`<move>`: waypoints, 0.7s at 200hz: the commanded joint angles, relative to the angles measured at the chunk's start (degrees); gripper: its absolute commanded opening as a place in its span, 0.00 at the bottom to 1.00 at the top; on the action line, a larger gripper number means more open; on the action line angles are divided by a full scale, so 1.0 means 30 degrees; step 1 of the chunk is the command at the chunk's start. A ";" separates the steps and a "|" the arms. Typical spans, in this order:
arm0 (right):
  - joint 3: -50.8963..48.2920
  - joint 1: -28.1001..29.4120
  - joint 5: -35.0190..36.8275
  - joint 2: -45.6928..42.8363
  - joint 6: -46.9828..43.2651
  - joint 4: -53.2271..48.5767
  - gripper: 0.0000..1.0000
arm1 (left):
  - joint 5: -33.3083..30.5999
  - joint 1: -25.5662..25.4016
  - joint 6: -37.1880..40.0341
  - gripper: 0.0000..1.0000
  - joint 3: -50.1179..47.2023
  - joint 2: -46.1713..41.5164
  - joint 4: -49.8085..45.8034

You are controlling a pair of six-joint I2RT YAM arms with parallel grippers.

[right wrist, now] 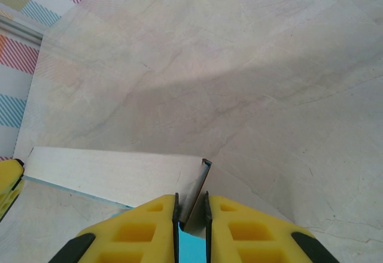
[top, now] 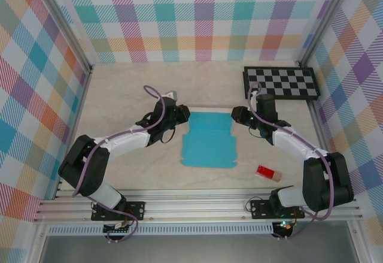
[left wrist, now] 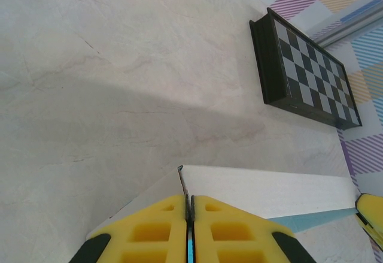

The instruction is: Fold the paper box

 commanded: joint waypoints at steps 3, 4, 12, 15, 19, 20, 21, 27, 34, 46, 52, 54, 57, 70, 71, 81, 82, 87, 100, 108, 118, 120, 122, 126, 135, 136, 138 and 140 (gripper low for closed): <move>-0.0339 0.0585 -0.0247 0.0089 -0.0352 -0.1522 0.18 | 0.0485 -0.0840 -0.0132 0.10 -0.0171 0.0575 -0.0682; -0.0350 0.0601 -0.0244 0.0111 -0.0345 -0.1514 0.18 | 0.0474 -0.0860 -0.0125 0.10 -0.0189 0.0577 -0.0682; -0.0372 0.0650 -0.0196 0.0133 -0.0323 -0.1507 0.18 | 0.0384 -0.0932 -0.0208 0.10 -0.0256 0.0597 -0.0669; -0.0388 0.0661 -0.0180 0.0133 -0.0328 -0.1488 0.18 | 0.0369 -0.0951 -0.0254 0.10 -0.0261 0.0607 -0.0681; -0.0388 0.0672 -0.0148 0.0133 -0.0318 -0.1507 0.18 | 0.0348 -0.0966 -0.0288 0.09 -0.0280 0.0608 -0.0704; -0.0375 0.0674 -0.0136 0.0133 -0.0328 -0.1507 0.18 | 0.0347 -0.0967 -0.0290 0.09 -0.0288 0.0608 -0.0708; -0.0383 0.0674 -0.0144 0.0118 -0.0332 -0.1507 0.18 | 0.0346 -0.0967 -0.0292 0.09 -0.0277 0.0608 -0.0710; -0.0330 0.0675 -0.0120 0.0104 -0.0280 -0.1532 0.18 | 0.0324 -0.0995 -0.0315 0.08 -0.0265 0.0637 -0.0788; -0.0234 0.0674 -0.0065 0.0083 -0.0252 -0.1660 0.18 | 0.0239 -0.0996 -0.0350 0.08 -0.0182 0.0638 -0.1008; 0.0206 0.0661 0.0203 0.0125 -0.0334 -0.2342 0.22 | -0.0036 -0.0971 -0.0188 0.08 0.0183 0.0590 -0.1703; 0.0539 0.0690 0.0396 0.0160 -0.0421 -0.2835 0.23 | -0.0221 -0.0960 0.0022 0.09 0.0457 0.0555 -0.2233; 0.0640 0.0664 0.0461 0.0184 -0.0461 -0.2981 0.23 | -0.0257 -0.0958 0.0086 0.09 0.0567 0.0551 -0.2396; 0.0800 0.0674 0.0551 0.0190 -0.0517 -0.3203 0.24 | -0.0352 -0.0951 0.0205 0.09 0.0728 0.0546 -0.2581; 0.1344 0.0675 0.0906 0.0170 -0.0768 -0.3918 0.29 | -0.0643 -0.0866 0.0603 0.10 0.1320 0.0520 -0.3498; 0.1385 0.0675 0.0934 0.0166 -0.0787 -0.3957 0.30 | -0.0661 -0.0858 0.0624 0.10 0.1362 0.0520 -0.3540; 0.1741 0.0675 0.1181 0.0105 -0.0951 -0.4436 0.35 | -0.0649 -0.0722 0.0753 0.13 0.1588 0.0508 -0.3744; 0.1774 0.0675 0.1203 0.0090 -0.0967 -0.4466 0.36 | -0.0635 -0.0698 0.0758 0.13 0.1614 0.0499 -0.3751; 0.1951 0.0675 0.1346 0.0060 -0.1062 -0.4710 0.37 | -0.0627 -0.0606 0.0821 0.14 0.1756 0.0491 -0.3933; 0.2445 0.0646 0.1592 -0.0010 -0.1250 -0.5290 0.40 | -0.0556 -0.0393 0.0939 0.16 0.2103 0.0515 -0.4437; 0.2718 0.0642 0.1719 -0.0067 -0.1384 -0.5598 0.43 | -0.0475 -0.0212 0.0993 0.18 0.2318 0.0520 -0.4710; 0.3116 0.0589 0.1890 -0.0145 -0.1603 -0.6059 0.46 | -0.0293 0.0002 0.1069 0.19 0.2446 0.0408 -0.4992; 0.3181 0.0588 0.1933 -0.0156 -0.1672 -0.6138 0.47 | -0.0275 0.0073 0.1080 0.19 0.2470 0.0382 -0.5035; 0.3286 0.0573 0.1966 -0.0159 -0.1718 -0.6253 0.48 | -0.0263 0.0128 0.1105 0.20 0.2484 0.0339 -0.5088; 0.3447 0.0570 0.2053 -0.0178 -0.1874 -0.6485 0.49 | -0.0252 0.0235 0.1115 0.20 0.2514 0.0203 -0.5206; 0.3874 0.0507 0.2258 -0.0211 -0.2334 -0.7056 0.51 | -0.0279 0.0493 0.1225 0.22 0.2574 -0.0138 -0.5564; 0.3925 0.0503 0.2283 -0.0215 -0.2434 -0.7108 0.51 | -0.0274 0.0525 0.1228 0.22 0.2590 -0.0189 -0.5599; 0.4057 0.0500 0.2339 -0.0189 -0.2612 -0.7280 0.52 | -0.0278 0.0600 0.1259 0.23 0.2601 -0.0287 -0.5669; 0.4157 0.0470 0.2397 -0.0211 -0.2817 -0.7425 0.52 | -0.0293 0.0670 0.1275 0.23 0.2597 -0.0385 -0.5789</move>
